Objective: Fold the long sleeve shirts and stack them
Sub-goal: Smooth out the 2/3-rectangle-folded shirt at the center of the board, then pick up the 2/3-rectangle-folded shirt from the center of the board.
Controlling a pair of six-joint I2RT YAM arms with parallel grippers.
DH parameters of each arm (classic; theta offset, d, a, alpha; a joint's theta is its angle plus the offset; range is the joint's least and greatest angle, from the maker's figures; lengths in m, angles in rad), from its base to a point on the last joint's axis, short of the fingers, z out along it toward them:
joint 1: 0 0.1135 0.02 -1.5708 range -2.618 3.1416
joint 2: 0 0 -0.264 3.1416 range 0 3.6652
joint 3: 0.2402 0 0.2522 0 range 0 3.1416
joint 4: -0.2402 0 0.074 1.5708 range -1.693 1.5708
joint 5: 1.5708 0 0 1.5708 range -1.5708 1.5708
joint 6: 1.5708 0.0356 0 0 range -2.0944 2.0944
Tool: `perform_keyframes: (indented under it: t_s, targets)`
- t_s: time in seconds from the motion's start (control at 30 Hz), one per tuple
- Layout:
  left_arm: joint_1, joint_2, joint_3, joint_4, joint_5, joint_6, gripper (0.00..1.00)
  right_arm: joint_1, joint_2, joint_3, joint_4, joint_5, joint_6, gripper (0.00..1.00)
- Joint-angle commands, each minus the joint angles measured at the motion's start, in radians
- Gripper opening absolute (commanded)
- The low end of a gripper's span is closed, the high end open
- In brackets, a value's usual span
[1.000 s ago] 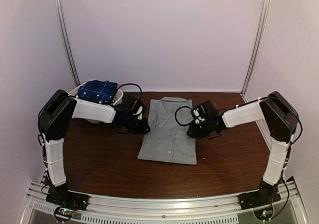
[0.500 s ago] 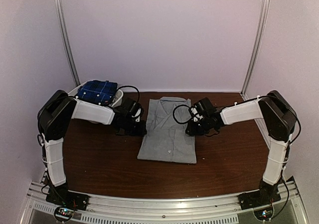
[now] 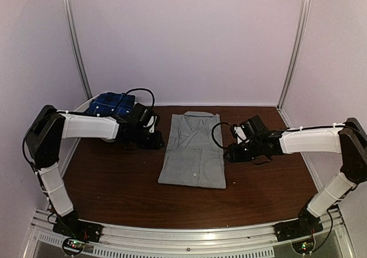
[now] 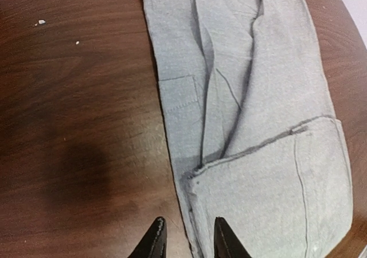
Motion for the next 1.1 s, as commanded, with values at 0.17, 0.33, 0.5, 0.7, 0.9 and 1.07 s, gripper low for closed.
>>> perform_keyframes:
  t_s: [0.17,0.33,0.5,0.7,0.9,1.07]
  targets:
    - [-0.014,-0.164,-0.204,-0.021,0.218,-0.007,0.31,0.115,-0.13,-0.239,0.054,-0.099,0.178,0.39]
    - [-0.043,-0.219,-0.318,-0.001,0.258,-0.063,0.32,0.129,-0.148,-0.325,0.12,-0.125,0.268,0.36]
    - [-0.045,-0.258,-0.416,0.076,0.338,-0.123,0.32,0.133,-0.15,-0.388,0.205,-0.171,0.347,0.34]
    - [-0.047,-0.263,-0.472,0.145,0.378,-0.167,0.32,0.136,-0.13,-0.404,0.265,-0.192,0.394,0.33]
    - [-0.055,-0.263,-0.501,0.187,0.384,-0.193,0.32,0.146,-0.138,-0.435,0.285,-0.188,0.414,0.32]
    - [-0.058,-0.247,-0.506,0.214,0.382,-0.206,0.31,0.165,-0.107,-0.431,0.327,-0.198,0.435,0.31]
